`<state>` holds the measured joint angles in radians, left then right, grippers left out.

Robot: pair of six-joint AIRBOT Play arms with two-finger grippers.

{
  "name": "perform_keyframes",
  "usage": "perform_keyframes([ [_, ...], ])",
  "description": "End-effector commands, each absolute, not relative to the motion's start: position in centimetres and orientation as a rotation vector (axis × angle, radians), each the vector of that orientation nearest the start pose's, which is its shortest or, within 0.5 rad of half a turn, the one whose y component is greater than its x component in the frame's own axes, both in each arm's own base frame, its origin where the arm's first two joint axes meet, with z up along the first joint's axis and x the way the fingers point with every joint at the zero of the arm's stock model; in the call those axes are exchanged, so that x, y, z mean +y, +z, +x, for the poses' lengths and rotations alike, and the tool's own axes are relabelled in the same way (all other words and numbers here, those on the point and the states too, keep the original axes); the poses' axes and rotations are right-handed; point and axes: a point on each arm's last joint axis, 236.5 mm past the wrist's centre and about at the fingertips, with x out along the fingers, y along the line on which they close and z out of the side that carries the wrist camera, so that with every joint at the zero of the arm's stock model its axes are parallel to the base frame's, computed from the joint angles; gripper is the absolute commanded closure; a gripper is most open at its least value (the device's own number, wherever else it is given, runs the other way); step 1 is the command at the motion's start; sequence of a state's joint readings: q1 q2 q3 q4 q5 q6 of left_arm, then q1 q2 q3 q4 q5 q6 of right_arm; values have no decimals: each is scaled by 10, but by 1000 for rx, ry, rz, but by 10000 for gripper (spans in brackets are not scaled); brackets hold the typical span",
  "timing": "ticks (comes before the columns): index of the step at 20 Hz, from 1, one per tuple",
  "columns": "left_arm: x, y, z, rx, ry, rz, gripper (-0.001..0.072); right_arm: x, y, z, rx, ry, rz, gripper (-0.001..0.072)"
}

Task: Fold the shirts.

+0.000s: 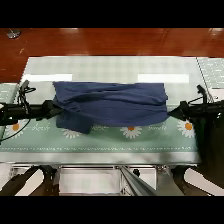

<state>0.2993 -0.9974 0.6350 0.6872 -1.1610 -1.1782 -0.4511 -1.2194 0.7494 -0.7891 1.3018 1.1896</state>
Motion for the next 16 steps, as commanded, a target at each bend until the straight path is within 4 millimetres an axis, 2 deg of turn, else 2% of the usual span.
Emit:
perform_keyframes([
  [1, -70, 5, 331, 1123, -338, -746, 675, 23, -6, 331, 1267, 313, 819, 689],
  [4, -63, -2, 372, 1122, -309, -790, 674, 21, 9, 369, 1205, 348, 834, 688],
  [6, -65, -8, 402, 1128, -316, -796, 674, 28, 5, 394, 1207, 369, 780, 688],
  [10, -67, -26, 454, 1162, -301, -835, 674, 36, -12, 444, 1216, 349, 796, 687],
  [13, -60, -40, 478, 1170, -282, -856, 675, 38, -28, 465, 1238, 337, 821, 687],
  [16, -57, -52, 487, 1173, -270, -860, 675, 39, -42, 473, 1260, 335, 840, 687],
])
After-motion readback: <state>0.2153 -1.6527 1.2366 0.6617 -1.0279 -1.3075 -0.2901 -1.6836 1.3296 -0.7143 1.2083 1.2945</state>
